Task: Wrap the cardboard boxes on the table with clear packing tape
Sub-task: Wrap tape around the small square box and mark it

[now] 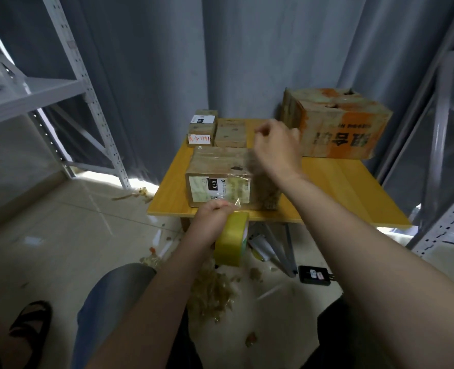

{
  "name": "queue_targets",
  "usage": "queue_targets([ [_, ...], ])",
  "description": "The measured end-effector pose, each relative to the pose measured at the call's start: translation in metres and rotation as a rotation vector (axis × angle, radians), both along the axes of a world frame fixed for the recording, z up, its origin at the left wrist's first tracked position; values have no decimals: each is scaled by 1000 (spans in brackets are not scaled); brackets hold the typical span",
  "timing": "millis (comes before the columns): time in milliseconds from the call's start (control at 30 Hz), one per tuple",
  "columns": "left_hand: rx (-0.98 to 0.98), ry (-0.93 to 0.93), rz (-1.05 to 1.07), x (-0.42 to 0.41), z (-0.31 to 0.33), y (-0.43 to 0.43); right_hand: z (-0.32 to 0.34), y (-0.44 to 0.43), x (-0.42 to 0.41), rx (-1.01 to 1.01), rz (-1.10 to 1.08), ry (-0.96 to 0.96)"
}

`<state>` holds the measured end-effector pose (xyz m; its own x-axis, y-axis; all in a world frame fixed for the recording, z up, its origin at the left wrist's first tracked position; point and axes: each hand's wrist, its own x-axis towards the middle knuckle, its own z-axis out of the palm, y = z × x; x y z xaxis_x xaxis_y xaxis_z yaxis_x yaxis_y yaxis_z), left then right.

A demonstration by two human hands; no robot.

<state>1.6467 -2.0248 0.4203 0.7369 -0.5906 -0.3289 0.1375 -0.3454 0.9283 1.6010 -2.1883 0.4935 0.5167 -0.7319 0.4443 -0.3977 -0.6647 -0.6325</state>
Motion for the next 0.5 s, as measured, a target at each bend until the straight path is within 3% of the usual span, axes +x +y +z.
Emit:
queue_targets([
  [100, 15, 8, 38, -5, 0, -1, 5, -24, -35, -13, -219, 252],
  [267, 20, 65, 19, -13, 0, -1, -11, -46, -93, 128, -254, 788],
  [500, 1, -10, 54, -17, 3, 0, -39, -48, -104, 182, -289, 836],
])
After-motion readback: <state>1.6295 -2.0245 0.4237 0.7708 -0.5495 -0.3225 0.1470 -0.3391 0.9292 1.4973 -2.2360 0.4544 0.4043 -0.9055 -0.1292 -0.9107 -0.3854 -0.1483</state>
